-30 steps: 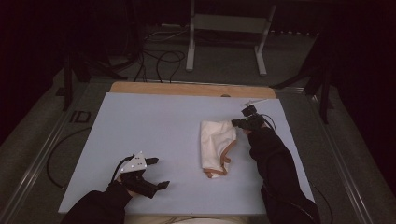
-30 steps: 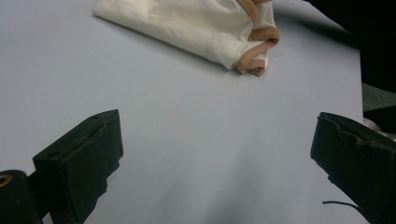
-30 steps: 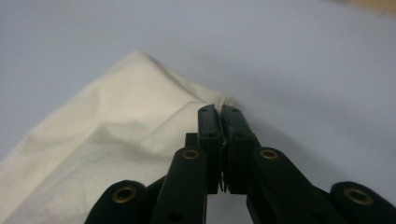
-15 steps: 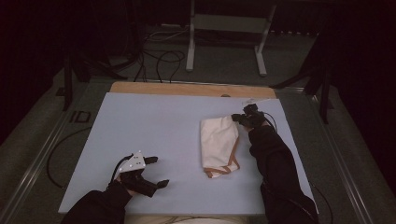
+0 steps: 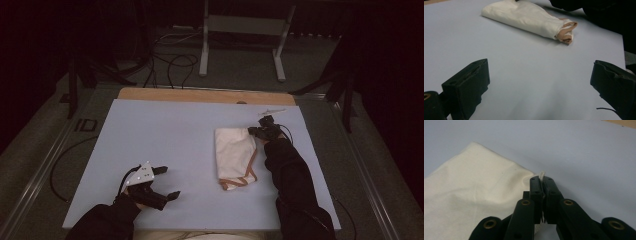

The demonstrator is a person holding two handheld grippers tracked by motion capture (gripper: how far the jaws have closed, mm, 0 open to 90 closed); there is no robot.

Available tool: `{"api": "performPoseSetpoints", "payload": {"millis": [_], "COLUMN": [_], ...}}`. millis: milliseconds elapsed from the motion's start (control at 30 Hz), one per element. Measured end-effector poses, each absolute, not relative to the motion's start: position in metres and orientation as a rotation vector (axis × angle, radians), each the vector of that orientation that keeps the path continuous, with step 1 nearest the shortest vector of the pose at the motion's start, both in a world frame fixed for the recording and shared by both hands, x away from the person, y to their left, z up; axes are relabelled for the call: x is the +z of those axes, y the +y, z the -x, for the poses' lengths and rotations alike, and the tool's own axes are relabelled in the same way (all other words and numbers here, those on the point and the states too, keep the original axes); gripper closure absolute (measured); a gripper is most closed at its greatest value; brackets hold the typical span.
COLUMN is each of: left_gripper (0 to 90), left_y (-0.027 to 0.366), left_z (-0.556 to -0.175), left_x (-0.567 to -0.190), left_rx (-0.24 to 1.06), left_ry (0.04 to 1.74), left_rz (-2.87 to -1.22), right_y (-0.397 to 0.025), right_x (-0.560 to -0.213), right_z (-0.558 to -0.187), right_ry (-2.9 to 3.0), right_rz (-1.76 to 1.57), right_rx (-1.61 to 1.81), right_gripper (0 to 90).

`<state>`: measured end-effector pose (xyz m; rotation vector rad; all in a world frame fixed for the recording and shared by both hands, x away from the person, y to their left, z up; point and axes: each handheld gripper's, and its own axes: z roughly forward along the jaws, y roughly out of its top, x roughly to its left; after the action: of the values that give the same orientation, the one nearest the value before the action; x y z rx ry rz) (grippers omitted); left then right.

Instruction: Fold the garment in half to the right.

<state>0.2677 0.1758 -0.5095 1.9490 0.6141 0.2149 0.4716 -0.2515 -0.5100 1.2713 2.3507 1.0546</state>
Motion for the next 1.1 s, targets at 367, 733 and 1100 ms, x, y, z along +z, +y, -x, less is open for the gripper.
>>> {"api": "performPoseSetpoints", "payload": {"millis": [367, 733, 1100], "left_gripper": [3.1, 3.1, 3.1], "left_y": [0.179, 0.179, 0.180], "left_z": [-0.269, -0.269, -0.270], "left_x": [-0.510, -0.509, -0.509], "left_rx": [0.247, 0.255, 0.261], "left_ry": [0.637, 0.637, 0.634], "left_rz": [-1.940, -1.942, -1.943], "right_y": [-0.252, -0.257, -0.241], "right_x": [-0.515, -0.505, -0.484], "right_z": [-0.474, -0.465, -0.450], "right_ry": [2.322, 2.314, 2.302], "right_rz": [-1.300, -1.274, -1.214], "right_rx": [0.967, 0.968, 1.134], "right_gripper": [76.7, 89.8, 46.3]}}
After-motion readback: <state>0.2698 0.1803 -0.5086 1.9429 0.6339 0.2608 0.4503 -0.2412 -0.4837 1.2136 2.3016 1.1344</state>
